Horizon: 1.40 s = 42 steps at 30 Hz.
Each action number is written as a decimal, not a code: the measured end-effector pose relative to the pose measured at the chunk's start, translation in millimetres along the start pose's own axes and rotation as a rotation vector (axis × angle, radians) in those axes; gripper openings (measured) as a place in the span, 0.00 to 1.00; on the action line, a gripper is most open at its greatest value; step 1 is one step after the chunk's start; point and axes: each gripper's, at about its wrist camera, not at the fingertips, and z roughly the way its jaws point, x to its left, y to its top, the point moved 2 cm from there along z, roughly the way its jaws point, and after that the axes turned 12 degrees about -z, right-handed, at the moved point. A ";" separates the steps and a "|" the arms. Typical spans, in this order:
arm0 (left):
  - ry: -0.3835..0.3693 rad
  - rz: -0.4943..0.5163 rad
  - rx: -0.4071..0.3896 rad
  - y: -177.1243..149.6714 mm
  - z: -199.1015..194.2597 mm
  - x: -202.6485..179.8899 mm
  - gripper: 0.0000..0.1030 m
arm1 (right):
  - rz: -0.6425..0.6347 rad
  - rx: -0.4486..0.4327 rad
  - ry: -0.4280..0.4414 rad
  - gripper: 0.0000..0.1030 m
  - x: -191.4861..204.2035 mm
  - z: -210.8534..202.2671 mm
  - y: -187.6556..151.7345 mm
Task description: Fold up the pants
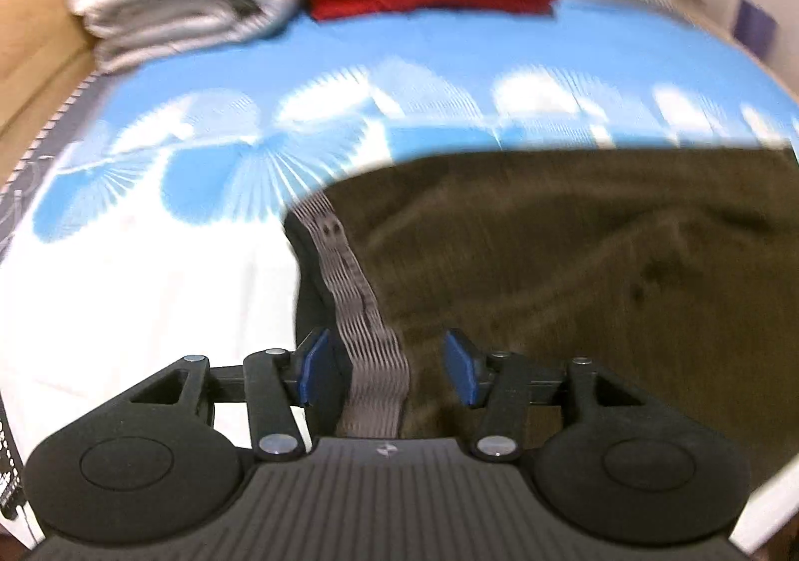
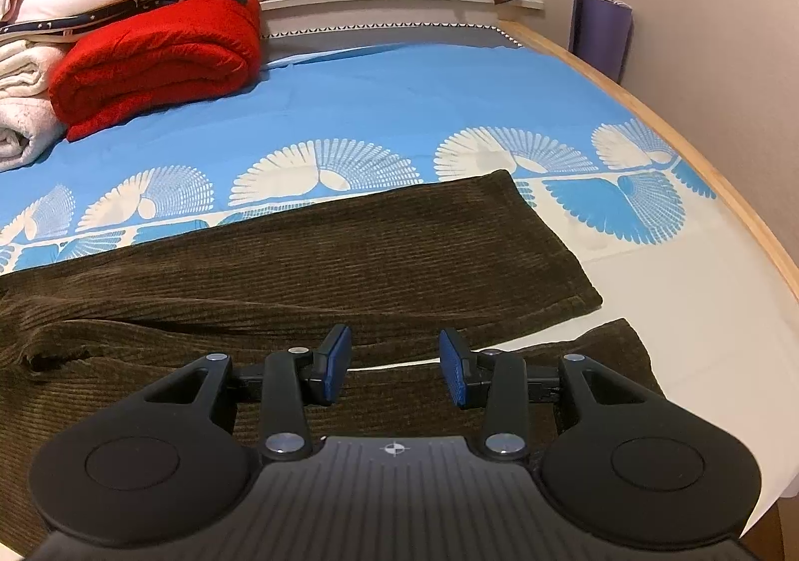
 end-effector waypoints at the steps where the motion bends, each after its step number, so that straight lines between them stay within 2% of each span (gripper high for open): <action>1: 0.007 -0.020 -0.020 5.4 -1.1 1.0 0.55 | 0.000 -0.001 0.002 0.40 -0.2 0.0 0.1; 4: 0.012 -0.052 -0.052 12.1 -7.3 -2.7 0.55 | -0.003 0.002 0.001 0.40 -0.3 0.6 0.5; 8: 0.044 -0.033 -0.054 15.5 -6.9 -13.2 0.55 | -0.011 0.010 -0.007 0.40 1.1 3.6 2.2; 20: -0.008 -0.055 -0.045 26.0 7.9 -40.0 0.55 | 0.010 0.070 -0.024 0.40 7.4 20.6 7.6; 21: -0.012 -0.057 -0.047 27.1 7.8 -41.7 0.53 | 0.014 0.074 -0.017 0.40 7.8 22.0 8.2; 23: -0.020 -0.064 -0.046 29.5 8.5 -45.6 0.43 | 0.022 0.079 -0.002 0.40 9.0 24.1 9.5; 25: -0.029 -0.069 -0.039 31.8 10.0 -48.9 0.22 | 0.026 0.082 0.011 0.40 11.7 26.2 11.2; 28: -0.019 -0.081 -0.040 35.2 11.9 -51.0 0.06 | 0.031 0.079 0.016 0.40 15.8 27.9 14.6; 31: 0.024 -0.124 -0.021 42.9 18.1 -46.2 0.06 | 0.045 0.072 0.026 0.40 18.4 29.1 18.0; 34: 0.113 -0.173 0.070 60.3 40.0 -39.2 0.07 | 0.042 0.050 0.053 0.40 23.4 29.3 22.5; 36: 0.124 -0.216 0.094 74.1 53.5 -35.2 0.07 | 0.009 0.020 0.054 0.39 30.7 27.7 26.3; 37: 0.119 -0.225 0.078 79.9 58.3 -34.8 0.08 | -0.005 0.006 0.049 0.39 33.0 26.6 27.5; 39: 0.103 -0.210 0.010 82.8 66.8 -37.4 0.08 | -0.025 -0.025 0.044 0.39 36.9 24.9 29.7; 40: 0.092 -0.190 0.003 79.6 73.7 -39.4 0.08 | -0.029 -0.035 0.045 0.39 38.4 24.2 30.6; 42: 0.108 -0.125 0.064 75.7 94.4 -48.0 0.08 | -0.033 -0.048 0.042 0.39 39.5 24.4 32.4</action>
